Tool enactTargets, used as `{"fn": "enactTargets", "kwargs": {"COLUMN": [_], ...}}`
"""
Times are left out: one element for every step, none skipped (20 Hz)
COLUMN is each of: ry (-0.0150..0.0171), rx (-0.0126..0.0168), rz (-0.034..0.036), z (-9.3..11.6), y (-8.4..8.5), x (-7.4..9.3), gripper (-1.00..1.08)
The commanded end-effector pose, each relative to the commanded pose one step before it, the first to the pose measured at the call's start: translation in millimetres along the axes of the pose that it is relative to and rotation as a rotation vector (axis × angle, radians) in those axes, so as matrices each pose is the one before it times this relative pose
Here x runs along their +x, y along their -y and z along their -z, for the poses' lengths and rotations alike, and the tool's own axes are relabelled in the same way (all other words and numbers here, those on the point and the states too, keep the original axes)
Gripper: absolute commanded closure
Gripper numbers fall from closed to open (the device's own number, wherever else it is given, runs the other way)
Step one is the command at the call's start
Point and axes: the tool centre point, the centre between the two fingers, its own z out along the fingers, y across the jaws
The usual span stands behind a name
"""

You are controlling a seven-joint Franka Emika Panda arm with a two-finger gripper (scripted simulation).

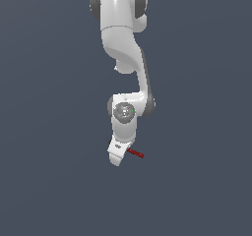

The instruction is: Pick up the object and move it to a goal position.

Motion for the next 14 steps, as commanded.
{"fn": "enactTargets", "kwargs": {"ry": [-0.00014,-0.00022,0.0,0.0,0.0,0.0,0.0,0.0,0.0,0.0,0.0,0.0,-0.00209,0.0], "rx": [0.0002,0.00001,0.0,0.0,0.0,0.0,0.0,0.0,0.0,0.0,0.0,0.0,0.00003,0.0], "rz": [0.00059,-0.00044,0.0,0.0,0.0,0.0,0.0,0.0,0.0,0.0,0.0,0.0,0.00627,0.0], "z": [-3.4,0.16,0.0,0.0,0.0,0.0,0.0,0.0,0.0,0.0,0.0,0.0,3.25,0.2], "y": [-0.42,-0.26,0.0,0.0,0.0,0.0,0.0,0.0,0.0,0.0,0.0,0.0,1.72,0.12], "x": [0.57,-0.18,0.0,0.0,0.0,0.0,0.0,0.0,0.0,0.0,0.0,0.0,4.43,0.05], "gripper": [-0.92,-0.92,1.08,1.08,1.08,1.08,1.08,1.08,1.08,1.08,1.08,1.08,1.08,1.08]}}
